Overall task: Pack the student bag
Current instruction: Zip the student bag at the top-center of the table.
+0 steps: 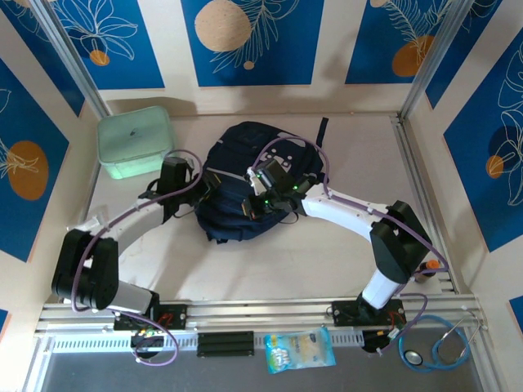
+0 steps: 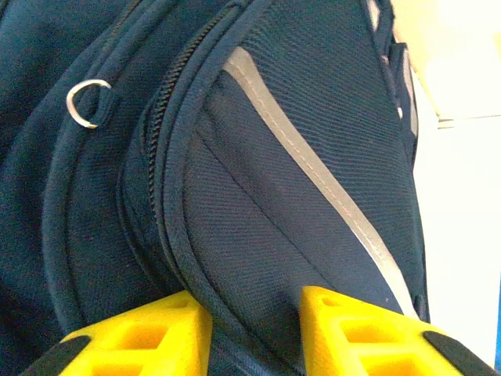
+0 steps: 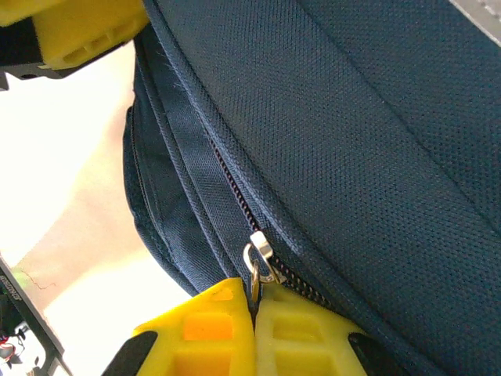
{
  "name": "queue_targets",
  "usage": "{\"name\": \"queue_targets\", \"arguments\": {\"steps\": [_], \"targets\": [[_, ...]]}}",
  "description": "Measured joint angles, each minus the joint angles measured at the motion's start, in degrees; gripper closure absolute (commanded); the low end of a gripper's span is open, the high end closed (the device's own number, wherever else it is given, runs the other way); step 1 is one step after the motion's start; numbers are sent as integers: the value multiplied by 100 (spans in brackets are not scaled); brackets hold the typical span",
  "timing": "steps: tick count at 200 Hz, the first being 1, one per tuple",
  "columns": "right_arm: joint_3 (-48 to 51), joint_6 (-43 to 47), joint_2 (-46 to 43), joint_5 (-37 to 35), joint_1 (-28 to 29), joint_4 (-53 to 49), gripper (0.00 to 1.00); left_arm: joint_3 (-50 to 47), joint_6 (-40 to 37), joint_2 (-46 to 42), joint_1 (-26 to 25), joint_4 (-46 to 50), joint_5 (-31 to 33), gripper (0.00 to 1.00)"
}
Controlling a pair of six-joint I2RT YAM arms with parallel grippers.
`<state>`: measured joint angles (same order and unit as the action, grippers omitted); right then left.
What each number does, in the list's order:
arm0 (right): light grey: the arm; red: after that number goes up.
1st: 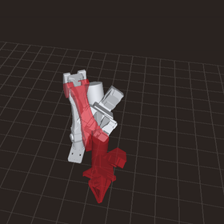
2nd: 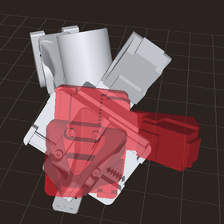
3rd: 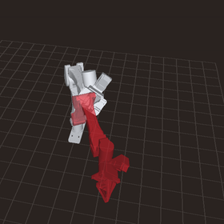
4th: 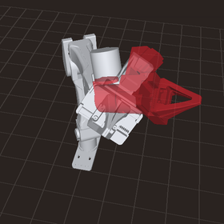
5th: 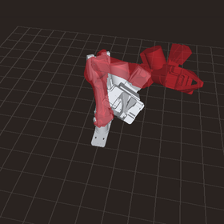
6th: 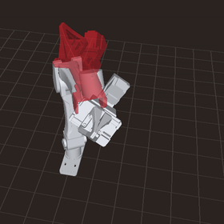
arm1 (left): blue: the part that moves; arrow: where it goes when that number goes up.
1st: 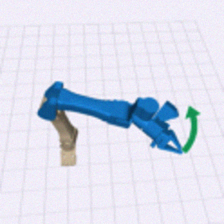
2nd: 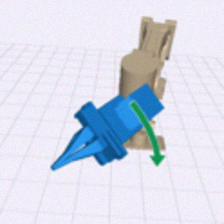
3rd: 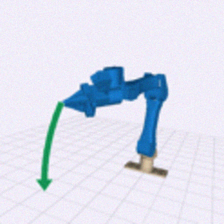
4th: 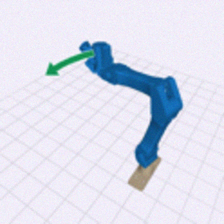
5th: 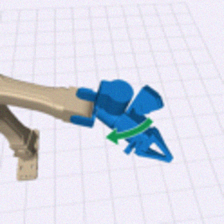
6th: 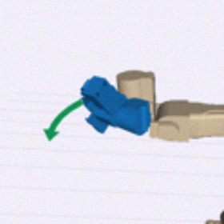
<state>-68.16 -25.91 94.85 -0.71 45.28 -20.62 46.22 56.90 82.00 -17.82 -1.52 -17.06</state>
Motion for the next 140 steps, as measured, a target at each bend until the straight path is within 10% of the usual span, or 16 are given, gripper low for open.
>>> {"name": "queue_targets", "arguments": {"steps": [70,140], "targets": [[4,37,-2,-356,55,-87,100,66,66,195,0,-44,11,100],[256,702,-313,-798,-188,-610,100,245,-208,260,46,160,-28,100]]}}
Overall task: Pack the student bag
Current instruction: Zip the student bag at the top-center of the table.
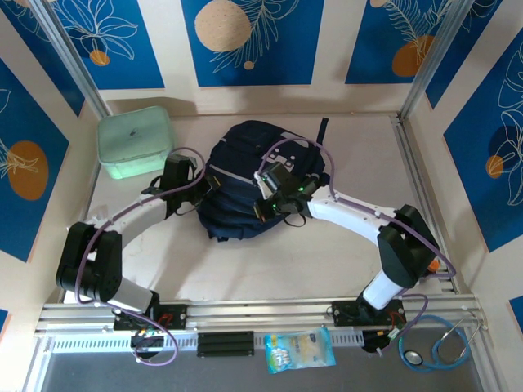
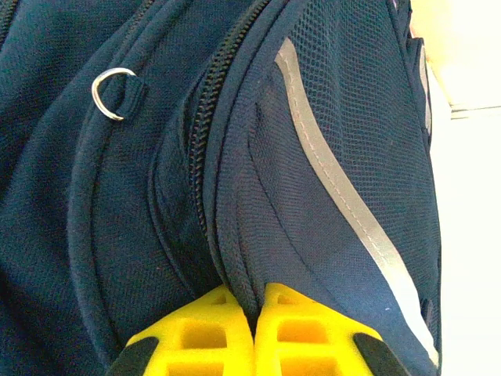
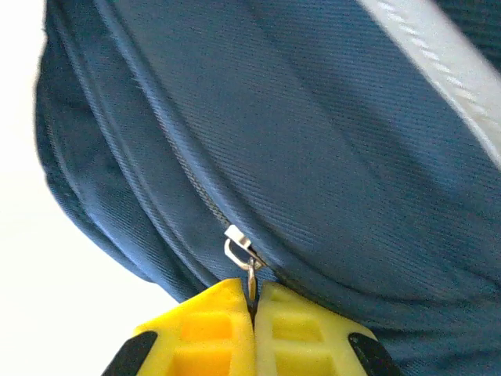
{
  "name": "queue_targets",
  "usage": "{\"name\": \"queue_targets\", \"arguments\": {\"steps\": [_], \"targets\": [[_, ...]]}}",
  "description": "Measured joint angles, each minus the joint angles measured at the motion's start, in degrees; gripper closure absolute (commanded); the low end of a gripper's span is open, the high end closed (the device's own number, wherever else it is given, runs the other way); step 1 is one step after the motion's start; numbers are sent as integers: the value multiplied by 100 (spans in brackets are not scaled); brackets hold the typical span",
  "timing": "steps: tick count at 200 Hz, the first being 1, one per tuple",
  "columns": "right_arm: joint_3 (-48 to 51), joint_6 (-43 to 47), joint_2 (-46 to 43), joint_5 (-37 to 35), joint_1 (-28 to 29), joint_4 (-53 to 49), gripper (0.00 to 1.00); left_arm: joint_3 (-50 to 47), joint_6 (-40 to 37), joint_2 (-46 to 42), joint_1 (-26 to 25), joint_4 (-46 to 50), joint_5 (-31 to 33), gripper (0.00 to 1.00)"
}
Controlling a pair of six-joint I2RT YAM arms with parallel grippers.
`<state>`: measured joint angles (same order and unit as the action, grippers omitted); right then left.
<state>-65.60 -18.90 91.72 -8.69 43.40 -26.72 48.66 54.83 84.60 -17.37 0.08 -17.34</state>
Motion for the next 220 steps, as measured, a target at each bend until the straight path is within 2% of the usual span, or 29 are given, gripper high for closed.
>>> {"name": "queue_targets", "arguments": {"steps": [90,140,178,220], "targets": [[-372,387,114,-531,-308,-769,92,258,-728,57,28,339,-66,100],[-520,133,225,-1001,-667,-870,89,280,-935,166,68,413,-114,100],[-577,-2,225,-1064,-734,-892,85,378,-1056,284,98,527,-219,100],[-901,-120,402,-1064,-929,-1012,86,490,-1239,348,120,597,-374,99]]}}
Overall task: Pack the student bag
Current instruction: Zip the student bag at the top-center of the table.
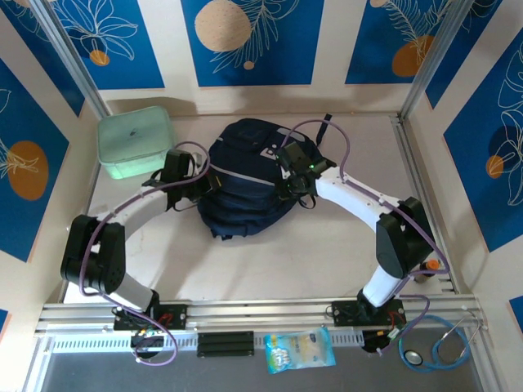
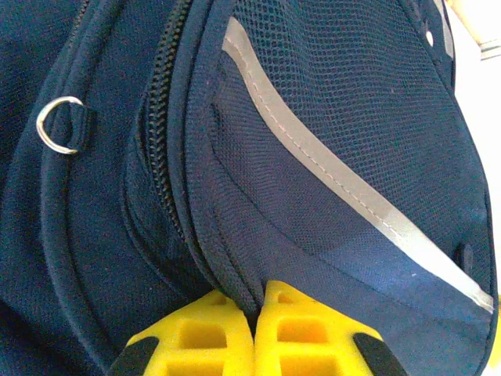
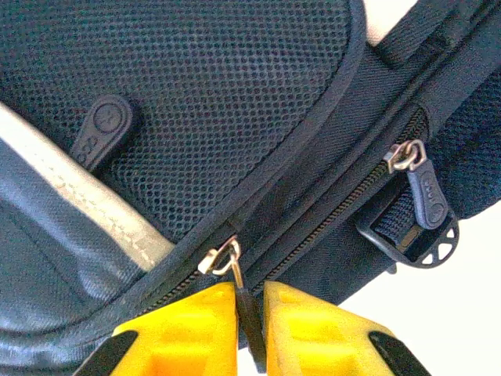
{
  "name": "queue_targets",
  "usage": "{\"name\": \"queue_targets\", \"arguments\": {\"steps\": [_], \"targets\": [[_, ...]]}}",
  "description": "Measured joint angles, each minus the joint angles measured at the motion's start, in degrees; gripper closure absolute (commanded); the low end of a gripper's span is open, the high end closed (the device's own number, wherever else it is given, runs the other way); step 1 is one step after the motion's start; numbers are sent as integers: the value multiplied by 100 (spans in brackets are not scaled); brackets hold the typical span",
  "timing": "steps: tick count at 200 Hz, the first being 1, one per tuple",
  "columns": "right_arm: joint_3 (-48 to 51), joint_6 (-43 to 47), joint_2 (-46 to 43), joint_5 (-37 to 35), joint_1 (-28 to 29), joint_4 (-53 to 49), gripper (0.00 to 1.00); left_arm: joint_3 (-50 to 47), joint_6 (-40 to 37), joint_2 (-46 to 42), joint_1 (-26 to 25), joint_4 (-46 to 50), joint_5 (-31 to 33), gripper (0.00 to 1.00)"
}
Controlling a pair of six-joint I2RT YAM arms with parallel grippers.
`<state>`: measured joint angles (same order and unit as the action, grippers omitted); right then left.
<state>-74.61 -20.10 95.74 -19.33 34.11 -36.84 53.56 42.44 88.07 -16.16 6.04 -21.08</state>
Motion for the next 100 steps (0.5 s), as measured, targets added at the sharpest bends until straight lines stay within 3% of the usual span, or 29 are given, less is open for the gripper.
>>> {"name": "queue_targets", "arguments": {"steps": [16,27,42,61,85,100], "targets": [[-57,-72,50,2,-74,-26,91,39,-101,24,4,-48,-170,82],[-57,-131,48,0,-133,-22,95,57,-243,22,4,-68,-313,77],[-48,-190,37,20,-278,15,93,76,-520,-7,2,-35,-461,67],[63,-223,-66,101,-518,168,71,173,-946,-140,15,234,-463,50],[332,-76,-494,186,-772,334,42,348,-1432,-476,20,614,-227,37],[553,-79,-984,210,-925,450,33,431,-1718,-752,20,802,96,30]]}}
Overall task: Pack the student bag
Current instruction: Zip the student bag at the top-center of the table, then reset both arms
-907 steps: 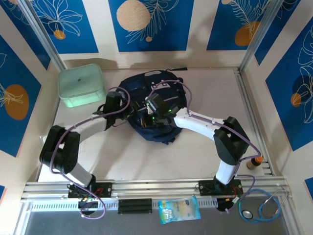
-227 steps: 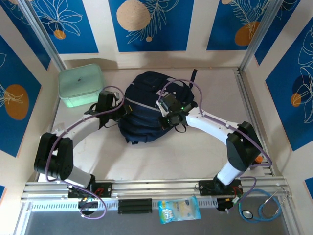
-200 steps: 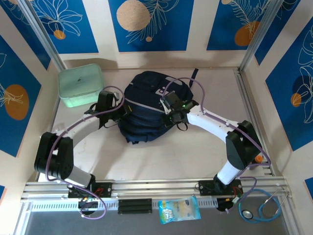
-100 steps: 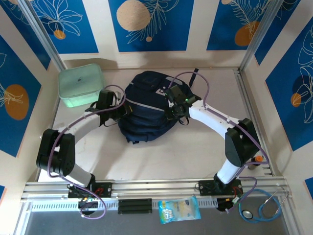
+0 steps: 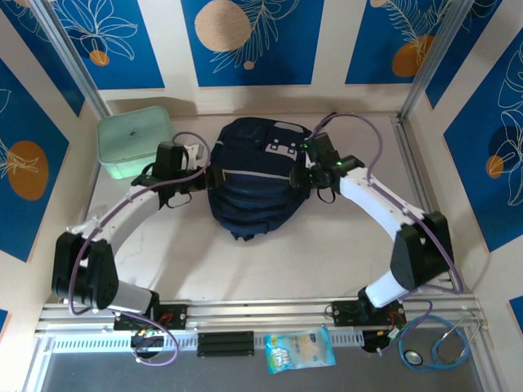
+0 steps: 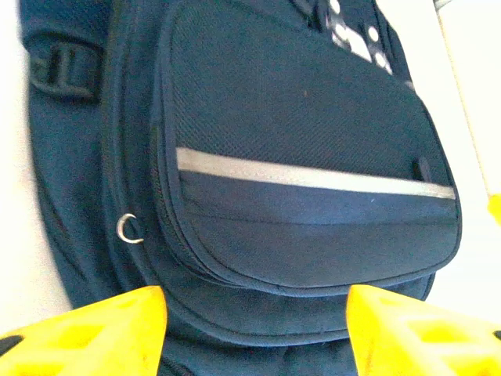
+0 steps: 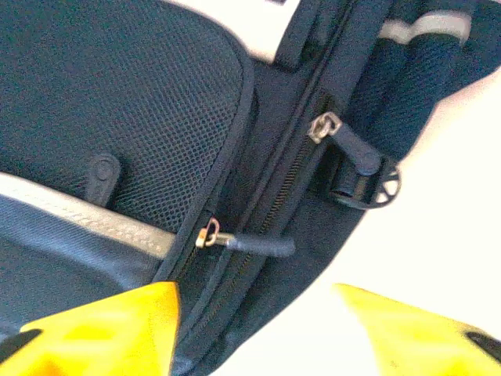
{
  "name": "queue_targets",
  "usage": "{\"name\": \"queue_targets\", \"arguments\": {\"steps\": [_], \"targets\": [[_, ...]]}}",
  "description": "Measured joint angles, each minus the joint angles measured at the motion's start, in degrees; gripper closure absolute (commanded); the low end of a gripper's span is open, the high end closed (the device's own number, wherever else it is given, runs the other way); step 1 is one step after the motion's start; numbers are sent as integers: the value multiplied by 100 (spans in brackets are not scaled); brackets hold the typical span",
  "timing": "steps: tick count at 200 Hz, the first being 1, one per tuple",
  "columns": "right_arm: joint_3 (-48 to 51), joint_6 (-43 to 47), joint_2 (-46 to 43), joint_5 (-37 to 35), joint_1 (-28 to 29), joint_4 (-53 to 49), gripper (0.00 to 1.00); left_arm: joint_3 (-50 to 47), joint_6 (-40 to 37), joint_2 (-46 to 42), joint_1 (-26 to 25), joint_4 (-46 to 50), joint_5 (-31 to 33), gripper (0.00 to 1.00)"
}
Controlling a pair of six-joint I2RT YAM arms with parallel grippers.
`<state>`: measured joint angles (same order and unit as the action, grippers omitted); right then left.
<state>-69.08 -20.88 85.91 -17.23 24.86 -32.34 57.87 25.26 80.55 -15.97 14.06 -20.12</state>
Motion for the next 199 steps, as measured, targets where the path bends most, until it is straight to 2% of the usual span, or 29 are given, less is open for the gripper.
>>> {"name": "queue_targets", "arguments": {"steps": [21,44,53,61,103,123,159,199], "targets": [[291,-52,-831,-118,-286,278,29,9,-323,-431,0,199,761,17],[577,-111,-1587,-732,-627,643,21,-197,-651,-933,13,177,1880,0],[726,-109,-1786,-935,-721,804,16,-413,-695,-1156,26,83,2352,0],[901,-101,-1958,-1102,-802,931,0,-645,-758,-1346,48,-37,2730,0],[2057,-269,-2472,-1884,-1161,1604,1,-2223,-960,-1862,249,-1174,4583,0],[2562,-428,-2511,-2103,-1360,1902,1,-2885,-1088,-1786,334,-1849,5149,0],[3458,-400,-2236,-2264,-1720,2898,1,-3606,-1539,-1178,614,-3215,5261,1],[3926,160,-1495,-1989,-1853,4061,1,-3694,-1882,-577,1025,-4277,4323,1]]}}
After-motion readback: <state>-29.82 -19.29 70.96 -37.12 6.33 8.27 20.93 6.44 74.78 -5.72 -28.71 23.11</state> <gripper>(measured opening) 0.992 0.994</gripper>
